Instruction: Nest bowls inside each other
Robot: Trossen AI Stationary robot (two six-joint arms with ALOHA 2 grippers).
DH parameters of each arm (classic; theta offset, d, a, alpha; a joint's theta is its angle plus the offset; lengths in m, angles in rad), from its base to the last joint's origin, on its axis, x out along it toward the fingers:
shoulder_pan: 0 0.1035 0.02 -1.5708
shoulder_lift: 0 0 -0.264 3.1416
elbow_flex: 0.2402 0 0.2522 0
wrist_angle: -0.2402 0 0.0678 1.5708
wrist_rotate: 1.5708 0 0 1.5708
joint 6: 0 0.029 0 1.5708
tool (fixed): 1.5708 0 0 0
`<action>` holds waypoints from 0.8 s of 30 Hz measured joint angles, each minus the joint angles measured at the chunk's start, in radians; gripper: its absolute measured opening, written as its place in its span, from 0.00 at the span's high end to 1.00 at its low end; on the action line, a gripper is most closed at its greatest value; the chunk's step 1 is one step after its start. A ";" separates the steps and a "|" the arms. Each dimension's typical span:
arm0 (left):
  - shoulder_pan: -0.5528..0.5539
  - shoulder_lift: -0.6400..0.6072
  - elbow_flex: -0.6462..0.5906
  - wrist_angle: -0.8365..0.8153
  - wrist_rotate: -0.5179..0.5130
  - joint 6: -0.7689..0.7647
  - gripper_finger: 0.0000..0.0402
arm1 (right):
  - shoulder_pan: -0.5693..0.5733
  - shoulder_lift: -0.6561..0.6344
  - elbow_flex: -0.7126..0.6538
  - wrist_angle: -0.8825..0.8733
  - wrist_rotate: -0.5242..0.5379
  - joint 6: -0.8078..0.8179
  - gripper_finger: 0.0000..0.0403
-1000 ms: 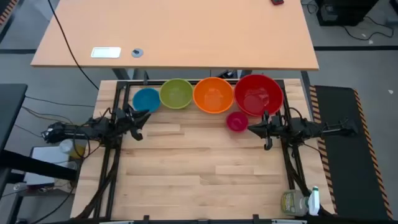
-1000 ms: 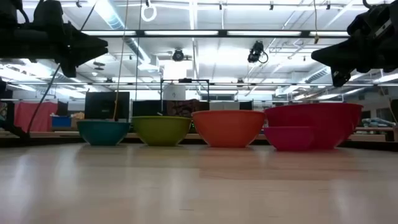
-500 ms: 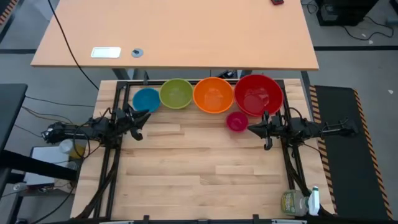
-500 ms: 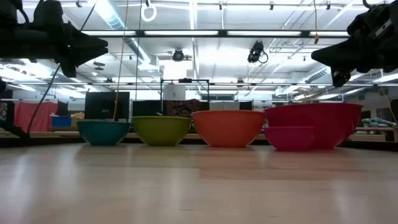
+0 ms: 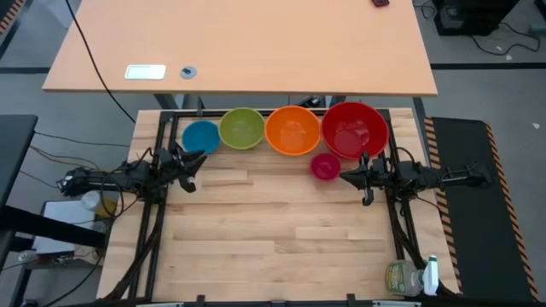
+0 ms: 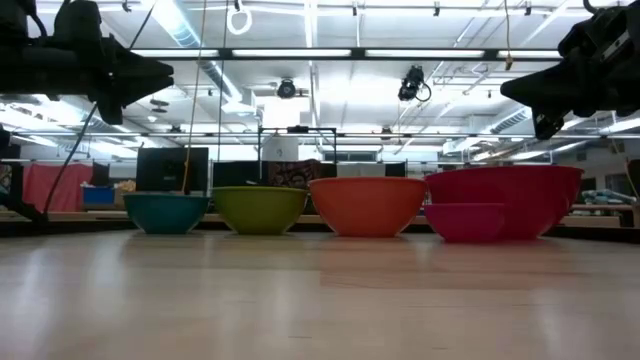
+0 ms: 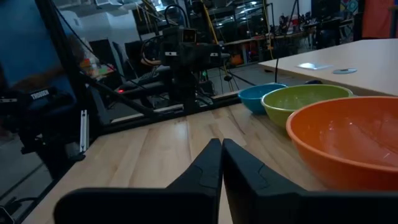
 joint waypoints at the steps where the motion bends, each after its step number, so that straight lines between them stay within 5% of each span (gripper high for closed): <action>1: 0.000 0.000 0.000 0.000 0.000 0.000 0.71 | 0.000 0.000 0.000 0.000 0.000 0.000 0.94; 18: 0.000 0.000 0.000 0.001 0.000 -0.008 0.71 | 0.000 0.000 0.000 0.000 0.000 0.000 0.94; 24: 0.001 0.000 0.000 0.104 -0.003 -0.208 0.71 | 0.000 0.000 0.000 0.000 0.000 0.000 0.94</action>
